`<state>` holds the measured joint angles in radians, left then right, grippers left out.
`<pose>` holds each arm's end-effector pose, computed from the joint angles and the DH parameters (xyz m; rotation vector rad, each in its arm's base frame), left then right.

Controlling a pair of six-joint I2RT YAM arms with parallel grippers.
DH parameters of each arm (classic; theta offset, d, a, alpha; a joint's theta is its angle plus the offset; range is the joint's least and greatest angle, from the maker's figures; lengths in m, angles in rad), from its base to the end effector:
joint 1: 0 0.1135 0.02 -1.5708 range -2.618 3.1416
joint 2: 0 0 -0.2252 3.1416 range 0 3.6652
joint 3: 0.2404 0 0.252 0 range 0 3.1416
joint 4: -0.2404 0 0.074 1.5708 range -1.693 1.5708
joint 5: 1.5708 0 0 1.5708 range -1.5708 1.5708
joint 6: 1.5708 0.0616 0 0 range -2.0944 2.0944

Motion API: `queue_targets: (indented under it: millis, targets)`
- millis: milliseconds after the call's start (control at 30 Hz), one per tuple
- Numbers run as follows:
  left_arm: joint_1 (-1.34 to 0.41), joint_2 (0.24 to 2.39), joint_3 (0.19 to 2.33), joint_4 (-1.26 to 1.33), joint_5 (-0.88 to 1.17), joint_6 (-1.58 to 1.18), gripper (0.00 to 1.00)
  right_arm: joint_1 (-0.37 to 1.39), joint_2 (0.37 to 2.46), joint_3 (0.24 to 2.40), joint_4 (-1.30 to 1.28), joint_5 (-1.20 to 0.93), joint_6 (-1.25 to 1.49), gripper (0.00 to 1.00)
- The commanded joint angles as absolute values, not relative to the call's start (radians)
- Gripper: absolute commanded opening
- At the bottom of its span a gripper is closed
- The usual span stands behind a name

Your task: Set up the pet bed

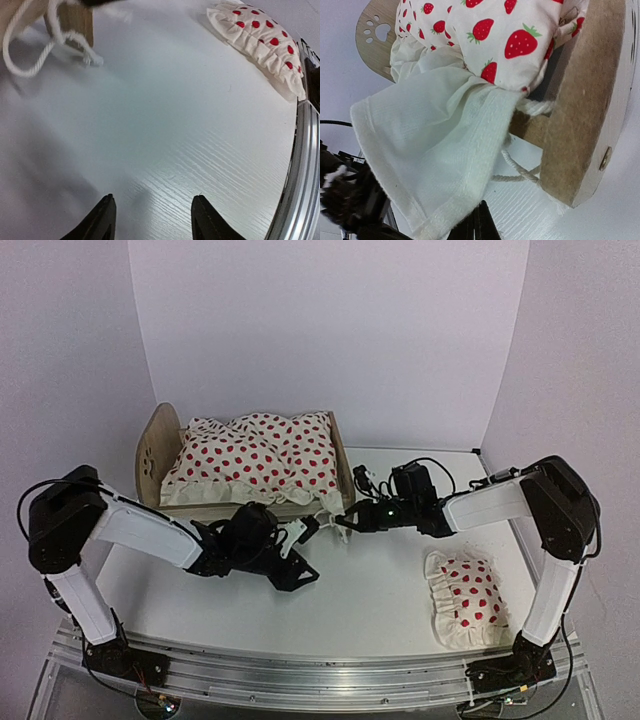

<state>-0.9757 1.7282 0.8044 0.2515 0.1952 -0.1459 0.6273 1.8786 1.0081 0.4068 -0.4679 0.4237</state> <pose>0.1896 -0.3014 0.0931 1.0520 2.1122 -0.7999 0.3134 0.2615 0.1219 -0.5335 2.1069 1.1099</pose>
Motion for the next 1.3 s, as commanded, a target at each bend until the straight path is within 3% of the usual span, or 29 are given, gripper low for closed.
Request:
queue_targets:
  millis: [0, 267, 700, 1000, 1100, 1267]
  targets:
    - [-0.979, 1.792, 0.741, 0.668, 0.085, -0.431, 0.60, 0.629, 1.873, 0.991, 0.417, -0.482, 0.433, 0.00]
    - [-0.996, 2.006, 0.730, 1.062, -0.108, -0.523, 0.77, 0.628, 1.888, 0.987, 0.417, -0.476, 0.432, 0.00]
    - [-0.950, 2.242, 0.803, 1.431, -0.197, -0.501, 0.72, 0.628, 1.923, 1.004, 0.417, -0.490, 0.440, 0.00]
    - [-0.960, 2.342, 0.910, 1.481, -0.375, -0.504, 0.60, 0.627, 1.932, 1.000, 0.419, -0.497, 0.443, 0.00]
    - [-0.961, 2.352, 0.938, 1.426, -0.419, -0.556, 0.52, 0.627, 1.928, 0.999, 0.420, -0.500, 0.444, 0.00]
    - [-0.964, 2.346, 0.962, 1.354, -0.517, -0.634, 0.53, 0.626, 1.917, 0.992, 0.420, -0.511, 0.442, 0.00]
